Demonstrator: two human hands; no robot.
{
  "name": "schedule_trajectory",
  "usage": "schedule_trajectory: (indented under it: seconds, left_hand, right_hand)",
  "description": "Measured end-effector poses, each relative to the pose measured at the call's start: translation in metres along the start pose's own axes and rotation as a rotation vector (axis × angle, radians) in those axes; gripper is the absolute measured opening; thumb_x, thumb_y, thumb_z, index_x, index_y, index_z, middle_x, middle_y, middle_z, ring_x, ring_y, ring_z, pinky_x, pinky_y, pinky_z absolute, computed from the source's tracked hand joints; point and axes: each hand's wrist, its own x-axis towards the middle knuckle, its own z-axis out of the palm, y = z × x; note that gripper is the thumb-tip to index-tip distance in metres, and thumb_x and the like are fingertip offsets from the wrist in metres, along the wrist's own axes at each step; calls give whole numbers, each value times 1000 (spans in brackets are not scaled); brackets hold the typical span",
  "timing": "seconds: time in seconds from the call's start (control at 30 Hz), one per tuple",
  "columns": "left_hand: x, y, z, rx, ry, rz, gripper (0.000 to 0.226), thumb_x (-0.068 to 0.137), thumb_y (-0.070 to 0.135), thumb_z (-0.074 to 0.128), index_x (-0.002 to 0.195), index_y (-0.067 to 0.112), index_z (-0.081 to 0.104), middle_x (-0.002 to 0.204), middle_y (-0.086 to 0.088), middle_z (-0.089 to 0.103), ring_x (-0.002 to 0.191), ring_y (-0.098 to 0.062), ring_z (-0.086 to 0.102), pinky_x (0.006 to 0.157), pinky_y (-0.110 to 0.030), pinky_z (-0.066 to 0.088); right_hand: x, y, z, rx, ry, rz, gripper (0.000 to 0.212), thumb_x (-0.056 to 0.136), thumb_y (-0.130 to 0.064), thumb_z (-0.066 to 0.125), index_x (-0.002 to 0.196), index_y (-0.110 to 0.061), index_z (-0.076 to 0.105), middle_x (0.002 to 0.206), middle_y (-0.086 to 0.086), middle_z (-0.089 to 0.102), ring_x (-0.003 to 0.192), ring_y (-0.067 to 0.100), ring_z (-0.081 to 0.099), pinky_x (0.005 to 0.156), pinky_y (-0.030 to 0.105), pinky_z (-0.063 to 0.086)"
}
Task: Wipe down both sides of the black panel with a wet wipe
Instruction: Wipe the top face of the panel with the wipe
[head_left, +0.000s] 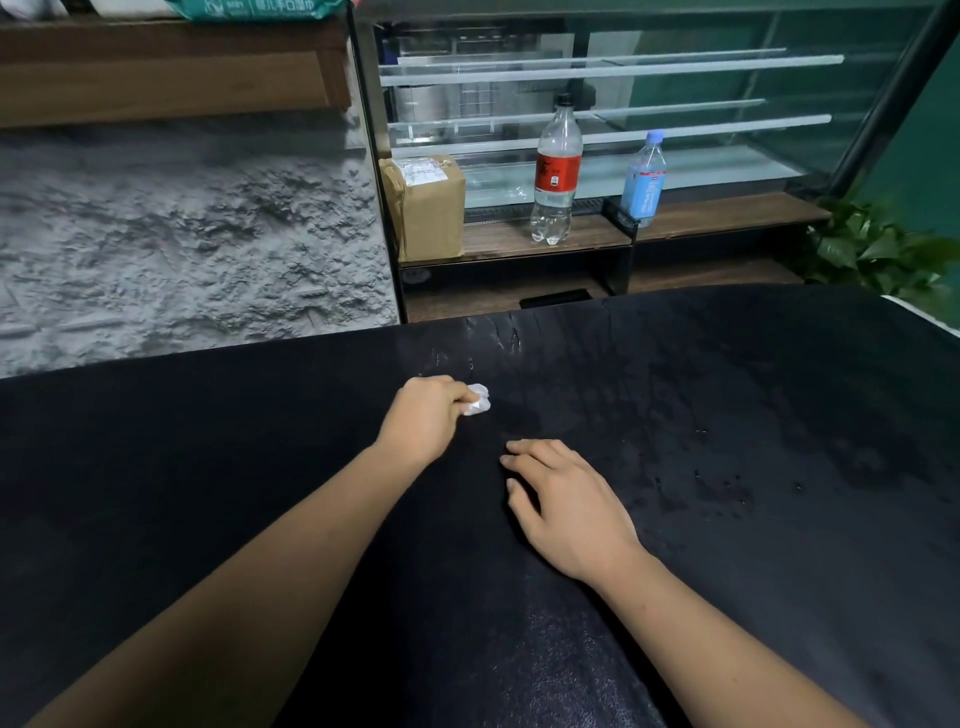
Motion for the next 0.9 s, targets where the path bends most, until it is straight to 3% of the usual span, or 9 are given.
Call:
schedule_trajectory:
  seconds: [0.23, 0.5, 0.8, 0.9]
  left_hand:
    - [2, -38, -15, 19, 105, -168, 17, 100, 14, 67, 106, 22, 82, 96, 2, 71, 90, -23, 69, 85, -39, 55]
    - [5, -13, -7, 17, 176, -318, 23, 98, 3, 61, 98, 16, 81, 100, -5, 73, 90, -29, 71, 83, -42, 58]
    - [13, 39, 11, 55, -39, -179, 38, 100, 1, 58, 121, 26, 78, 131, 0, 70, 113, -25, 68, 98, -34, 52]
    - [16, 59, 19, 13, -71, -111, 41, 99, 2, 57, 124, 28, 77, 127, -2, 72, 113, -25, 68, 98, -35, 53]
  right_hand:
    - [0, 0, 0, 8, -5, 4, 43, 106, -43, 41, 138, -29, 65, 144, -20, 54, 136, 0, 43, 115, 24, 37]
    - [1, -1, 1, 4, 2, 3, 43, 105, -43, 41, 137, -29, 66, 143, -19, 55, 136, 1, 44, 115, 25, 37]
    - [1, -2, -2, -14, -10, -3, 44, 106, -40, 39, 138, -26, 66, 145, -15, 56, 135, 4, 45, 116, 25, 36]
    - [1, -3, -3, -15, -16, -7, 44, 106, -40, 39, 137, -26, 66, 144, -15, 56, 133, 4, 46, 115, 24, 36]
